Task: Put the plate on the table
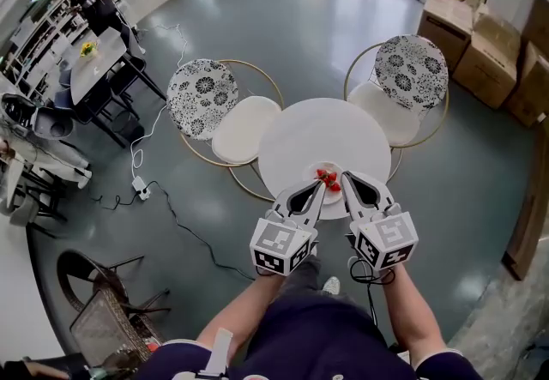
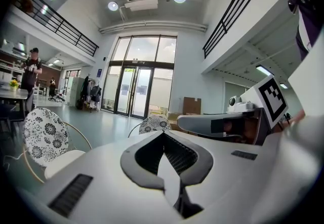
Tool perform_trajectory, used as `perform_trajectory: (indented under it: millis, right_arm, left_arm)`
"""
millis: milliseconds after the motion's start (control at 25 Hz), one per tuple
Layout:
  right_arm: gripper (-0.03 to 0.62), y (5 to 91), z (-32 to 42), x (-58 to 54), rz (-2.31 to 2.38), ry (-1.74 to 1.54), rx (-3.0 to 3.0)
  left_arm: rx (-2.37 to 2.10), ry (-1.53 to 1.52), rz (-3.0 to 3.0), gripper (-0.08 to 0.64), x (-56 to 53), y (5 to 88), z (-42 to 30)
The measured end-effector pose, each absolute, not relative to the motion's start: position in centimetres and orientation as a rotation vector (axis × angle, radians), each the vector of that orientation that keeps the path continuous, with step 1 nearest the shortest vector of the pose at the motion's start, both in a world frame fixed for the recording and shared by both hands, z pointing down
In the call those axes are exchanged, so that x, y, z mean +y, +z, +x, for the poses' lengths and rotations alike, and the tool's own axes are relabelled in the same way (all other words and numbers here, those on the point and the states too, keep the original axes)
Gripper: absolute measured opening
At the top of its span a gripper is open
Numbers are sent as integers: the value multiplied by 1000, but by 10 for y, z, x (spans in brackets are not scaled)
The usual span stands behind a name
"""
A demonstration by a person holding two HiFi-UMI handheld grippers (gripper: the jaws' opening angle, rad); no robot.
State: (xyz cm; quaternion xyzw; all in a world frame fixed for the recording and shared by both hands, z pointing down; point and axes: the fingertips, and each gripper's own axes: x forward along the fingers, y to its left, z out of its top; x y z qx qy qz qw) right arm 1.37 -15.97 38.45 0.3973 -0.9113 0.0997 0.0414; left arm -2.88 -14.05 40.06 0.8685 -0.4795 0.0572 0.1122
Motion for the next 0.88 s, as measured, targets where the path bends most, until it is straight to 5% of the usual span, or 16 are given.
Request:
perform_trajectory:
  millis: [880]
  right_arm:
    - [4,372,13,-159,1201,282,-2830]
  left_arm:
    - [-1366,172,2559,6,-137,398,-21]
